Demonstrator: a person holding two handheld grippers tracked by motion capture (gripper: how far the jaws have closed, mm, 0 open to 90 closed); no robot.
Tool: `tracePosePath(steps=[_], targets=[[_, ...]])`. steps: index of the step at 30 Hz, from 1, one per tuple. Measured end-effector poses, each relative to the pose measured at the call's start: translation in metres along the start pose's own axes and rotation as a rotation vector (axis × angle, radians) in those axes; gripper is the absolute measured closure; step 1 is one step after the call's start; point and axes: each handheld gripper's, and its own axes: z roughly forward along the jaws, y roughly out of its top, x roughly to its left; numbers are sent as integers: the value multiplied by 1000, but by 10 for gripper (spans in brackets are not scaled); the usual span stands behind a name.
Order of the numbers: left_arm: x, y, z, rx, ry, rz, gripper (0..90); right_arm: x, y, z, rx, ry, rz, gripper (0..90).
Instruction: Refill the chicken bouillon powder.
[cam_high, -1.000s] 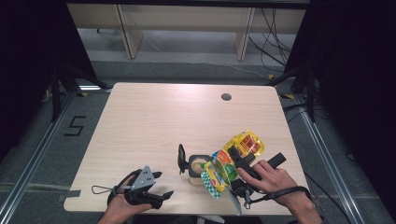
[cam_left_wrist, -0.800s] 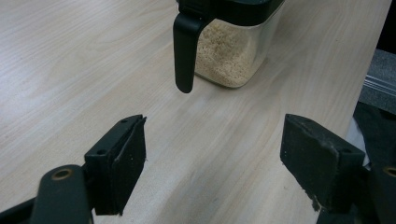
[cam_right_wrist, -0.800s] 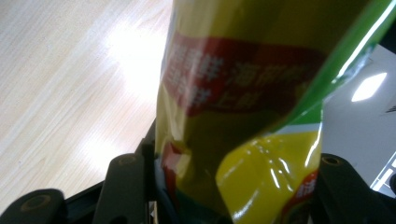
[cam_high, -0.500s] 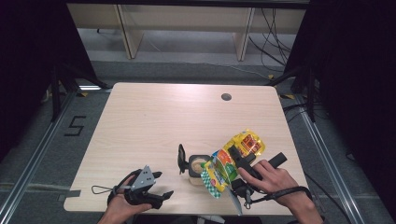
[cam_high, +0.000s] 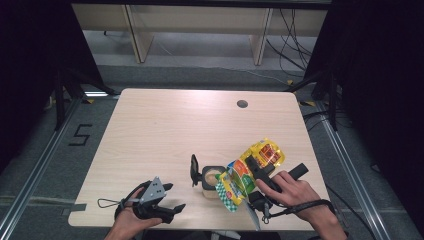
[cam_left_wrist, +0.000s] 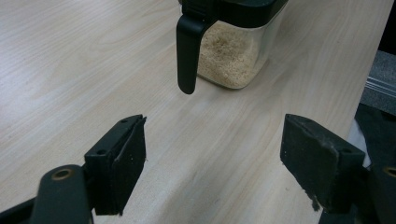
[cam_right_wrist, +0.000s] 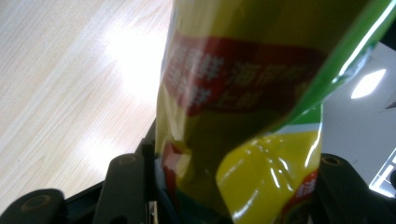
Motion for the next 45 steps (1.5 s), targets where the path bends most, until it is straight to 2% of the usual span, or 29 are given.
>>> tracePosePath(steps=[2,3,4,8,9,12,15,16,18,20,21,22,23,24,25,26,30,32,33,34,35,36,37,39,40,42,44,45], targets=[[-2,0,1,-5,2,-12,221,0,0,0,0,2,-1,510],[-3,0,1,-9,-2,-23,221,-1,0,0,-5,4,-15,510],[-2,1,0,-5,-9,-8,221,-1,0,-1,-4,12,-15,510],[-3,0,1,-8,-3,-22,221,-1,-1,-1,5,10,6,511],[-3,0,1,-8,-3,-21,221,-3,-2,-1,-3,-1,-29,510],[-3,0,2,-3,-15,-29,221,-3,-3,-2,3,9,-10,511],[-4,0,1,10,-10,-5,221,-2,-3,-3,14,21,7,511],[-5,0,2,-2,-18,-22,221,-2,-3,-2,10,20,5,512],[-2,0,3,-8,-17,-6,221,-2,-2,-1,4,9,-10,511],[-3,-1,4,-6,-19,-20,221,-2,-2,-1,2,11,-11,511],[-3,0,3,6,-14,-8,221,-1,-1,-1,1,11,0,511],[-4,0,2,10,-12,-24,221,-1,-1,-1,3,11,7,511],[-4,-1,3,-3,-15,-21,221,-1,-1,-1,-3,6,5,511],[-2,0,3,-2,-15,0,221,-1,0,-1,-1,6,5,511],[-2,-1,3,-1,-13,-4,221,-2,-1,-1,-7,4,-12,511],[-3,-1,3,-2,-12,-30,221,-3,0,-1,-9,11,-10,511],[-3,0,1,3,-6,-18,221,-2,0,-1,-10,12,-6,511],[-4,-1,2,-4,-13,-28,221,-2,-1,-2,-9,10,-6,511],[-2,0,1,12,-1,-6,221,-1,-1,-2,-7,10,1,511],[-2,0,1,15,0,-7,221,-1,-1,-2,0,5,17,511],[-3,0,2,3,-5,-20,221,-3,-2,-2,-10,2,-16,511],[-3,0,2,3,-5,-19,221,-2,-1,-2,-6,4,8,511],[-3,0,2,3,-6,-18,221,-2,-1,-2,-4,3,12,512],[-3,0,2,2,-7,-18,221,-1,-2,-2,-8,4,13,511],[-2,0,1,13,-2,-7,221,-3,-3,-2,-17,1,-12,511],[-3,-1,2,2,-8,-18,221,-3,-4,-2,-26,5,0,512],[-2,0,1,12,-2,-6,221,-1,-4,-2,-21,-17,10,512],[-2,0,1,11,-3,-7,221,-1,-4,-2,-22,6,12,511]])
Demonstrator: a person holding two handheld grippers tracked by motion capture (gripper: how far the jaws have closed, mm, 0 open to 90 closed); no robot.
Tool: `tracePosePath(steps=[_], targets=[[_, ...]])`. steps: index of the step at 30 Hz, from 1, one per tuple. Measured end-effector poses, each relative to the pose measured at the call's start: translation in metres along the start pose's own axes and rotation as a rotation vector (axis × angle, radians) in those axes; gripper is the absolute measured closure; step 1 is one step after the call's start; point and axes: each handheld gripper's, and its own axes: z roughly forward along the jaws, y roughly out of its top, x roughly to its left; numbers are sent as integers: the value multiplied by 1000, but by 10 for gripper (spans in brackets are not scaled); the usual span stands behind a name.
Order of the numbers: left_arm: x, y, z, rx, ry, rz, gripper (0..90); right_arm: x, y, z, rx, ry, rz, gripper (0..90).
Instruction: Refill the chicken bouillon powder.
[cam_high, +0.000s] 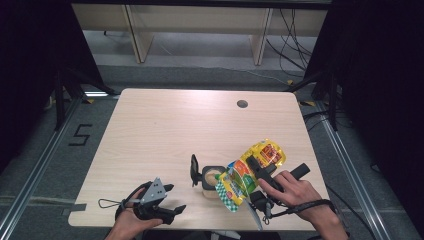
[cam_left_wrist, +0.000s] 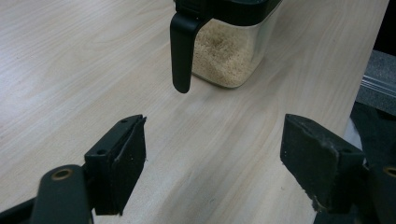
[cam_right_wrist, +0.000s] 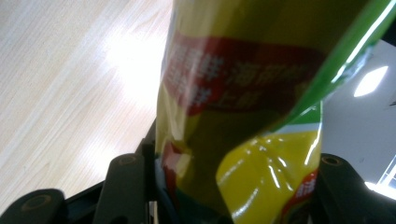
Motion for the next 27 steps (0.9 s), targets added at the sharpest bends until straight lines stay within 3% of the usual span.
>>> tracePosePath(steps=[3,7,8,9,11,13,17,20,25,26,27], targets=[[0,0,0,1,1,0,221,1,0,-1,5,-24,1,511],[0,0,0,-6,3,-1,221,1,0,0,2,-19,-1,512],[-2,0,1,-27,-8,-24,221,1,0,-1,5,-17,0,511],[0,0,0,-11,-5,-8,221,1,0,-1,4,-14,1,512],[-1,0,1,-18,-7,-16,221,3,0,-2,14,0,33,511],[-1,0,0,-21,-3,-14,221,1,-2,-1,1,-2,11,512],[-1,0,0,-16,0,-13,221,3,-4,-2,-16,8,53,512],[-1,0,0,-15,-1,-16,221,3,-7,-3,-9,14,35,512],[0,0,0,-8,-5,-3,221,7,-8,-2,-21,15,57,512],[-1,0,0,-14,-6,-16,221,8,-9,-2,-23,17,63,512],[0,0,1,-24,-6,-18,221,7,-10,-2,-22,15,45,512]])
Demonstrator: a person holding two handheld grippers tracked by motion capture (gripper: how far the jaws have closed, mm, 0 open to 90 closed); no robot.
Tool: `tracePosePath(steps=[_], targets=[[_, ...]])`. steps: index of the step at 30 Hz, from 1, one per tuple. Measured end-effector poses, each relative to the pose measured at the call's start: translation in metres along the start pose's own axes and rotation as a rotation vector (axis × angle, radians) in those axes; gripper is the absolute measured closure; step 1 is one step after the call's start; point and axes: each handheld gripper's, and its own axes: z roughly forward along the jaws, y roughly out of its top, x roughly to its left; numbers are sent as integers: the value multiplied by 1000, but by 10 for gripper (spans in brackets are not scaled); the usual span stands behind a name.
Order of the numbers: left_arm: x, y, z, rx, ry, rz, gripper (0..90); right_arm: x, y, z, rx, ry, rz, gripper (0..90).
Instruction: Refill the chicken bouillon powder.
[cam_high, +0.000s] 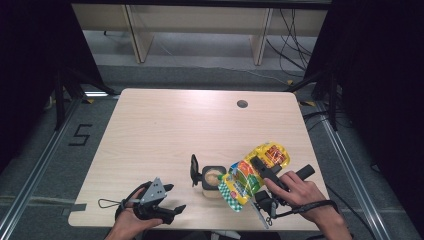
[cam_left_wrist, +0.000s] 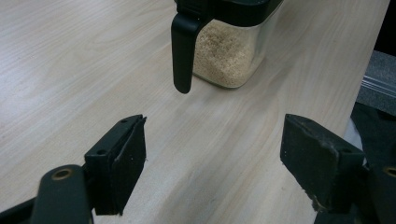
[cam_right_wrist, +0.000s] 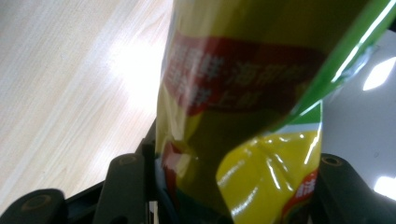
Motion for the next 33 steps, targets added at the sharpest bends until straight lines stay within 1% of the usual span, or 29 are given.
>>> tracePosePath(steps=[1,2,3,4,5,6,8,9,10,11,12,13,14,15,16,17,18,19,20,21,22,23,24,25,26,29,30,31,33], targets=[[0,1,-1,11,4,4,221,2,0,1,-6,-2,33,512],[1,1,-2,14,6,14,221,3,-1,0,-6,7,36,512],[1,1,-2,15,4,11,221,4,-1,2,-20,-1,38,512],[1,1,-2,14,8,12,221,4,-2,2,-16,11,27,512],[1,1,-2,19,9,17,221,6,-1,3,-21,1,66,512],[0,0,0,2,2,0,221,6,-2,3,-29,1,56,512],[0,0,0,3,2,2,221,6,-2,3,-34,-1,62,512],[0,0,0,4,1,1,221,7,-3,1,-21,12,91,512],[1,0,-1,5,0,8,221,7,-3,0,-22,13,96,512],[2,1,-3,19,5,23,221,8,-3,1,-32,9,127,513],[0,1,-2,15,4,-3,221,8,-3,1,-38,9,123,512],[0,1,-3,15,5,-4,221,7,-3,1,-26,17,105,513],[1,1,-2,13,0,1,221,7,-3,1,-30,23,98,512],[1,1,-2,13,4,11,221,9,-2,2,-36,17,127,512],[1,1,-2,19,2,25,221,10,-2,3,-48,6,138,512],[0,0,-1,9,2,-4,221,10,-3,4,-57,22,150,513],[0,0,-1,13,4,2,221,12,-3,4,-60,25,172,513],[0,0,-1,12,4,2,221,9,-4,5,-68,24,146,513],[0,0,-1,13,2,1,221,12,-5,6,-72,38,164,513],[1,1,-1,16,1,8,221,13,-5,7,-77,37,173,513],[2,1,-2,15,0,25,221,15,-6,8,-79,50,172,513],[1,1,-2,13,5,9,221,15,-7,8,-73,57,170,513],[1,1,-2,15,5,13,221,16,-7,10,-81,46,172,513],[1,1,-2,16,1,13,221,17,-9,9,-72,60,182,514],[1,1,-3,19,4,19,221,17,-9,9,-76,58,190,514],[1,1,-2,15,2,14,221,15,-10,10,-102,43,219,515],[1,1,-2,14,-1,10,221,15,-10,9,-103,41,224,515],[0,1,-3,14,6,-3,221,15,-10,9,-105,42,224,515],[1,1,-3,19,10,6,221,17,-10,10,-108,54,245,515]])
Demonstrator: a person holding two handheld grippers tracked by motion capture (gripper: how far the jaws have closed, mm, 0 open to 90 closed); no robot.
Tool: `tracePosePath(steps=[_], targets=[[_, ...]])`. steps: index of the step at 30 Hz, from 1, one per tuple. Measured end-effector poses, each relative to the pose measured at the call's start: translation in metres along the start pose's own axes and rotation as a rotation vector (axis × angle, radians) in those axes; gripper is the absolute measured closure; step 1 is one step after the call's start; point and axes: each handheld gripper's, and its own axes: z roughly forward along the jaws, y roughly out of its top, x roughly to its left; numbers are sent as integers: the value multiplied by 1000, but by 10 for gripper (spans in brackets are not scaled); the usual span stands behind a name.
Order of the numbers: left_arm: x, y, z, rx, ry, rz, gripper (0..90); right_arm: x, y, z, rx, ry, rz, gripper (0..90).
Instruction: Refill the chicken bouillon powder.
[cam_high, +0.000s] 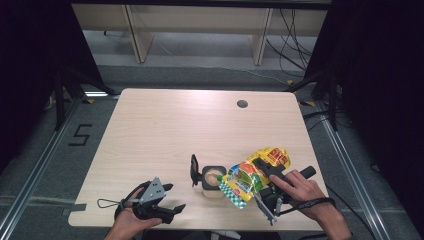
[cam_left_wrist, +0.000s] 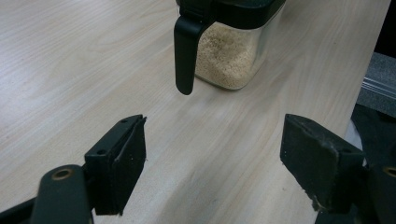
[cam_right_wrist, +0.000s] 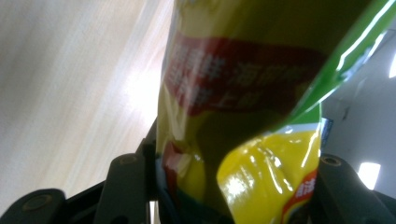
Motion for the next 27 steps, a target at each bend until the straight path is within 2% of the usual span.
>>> tracePosePath(steps=[2,3,5,9,10,12,14,15,16,17,18,19,20,22,23,24,25,26,27], targets=[[0,0,0,-5,0,2,221,2,-1,1,-3,11,14,516],[1,0,0,-5,-2,19,221,4,-1,1,11,16,29,518],[0,0,0,-12,2,3,221,3,-1,3,-11,23,9,521],[1,0,0,-22,-8,16,221,3,-5,6,-43,29,23,522],[-1,-1,1,-27,-8,-21,221,3,-5,7,-51,29,21,522],[-1,-1,1,-29,-7,-19,221,6,-6,7,-53,41,81,523],[1,0,0,-17,-10,20,221,7,-8,8,-69,50,121,525],[1,0,0,-17,-10,17,221,7,-9,9,-80,46,123,526],[1,0,-1,-18,-10,18,221,11,-10,9,-78,61,165,526],[2,0,-1,-18,-10,18,222,10,-13,10,-102,56,159,527],[0,0,-1,-19,-9,-11,221,11,-14,11,-110,60,170,528],[1,0,-1,-19,-5,-2,221,12,-16,11,-113,55,180,530],[0,0,-1,-19,-6,-6,221,15,-18,13,-119,76,218,536],[1,0,-1,-19,-6,-3,221,18,-19,14,-126,79,231,540],[0,0,-1,-19,-8,-9,221,20,-19,14,-128,87,261,541],[0,0,0,-19,-9,-11,221,19,-20,16,-152,76,238,542],[0,0,-1,-19,-9,-10,221,18,-20,15,-139,69,233,542],[0,0,-1,-19,-7,-6,221,22,-21,16,-143,91,292,544],[1,0,-1,-18,-5,-1,221,23,-21,16,-146,94,298,544]])
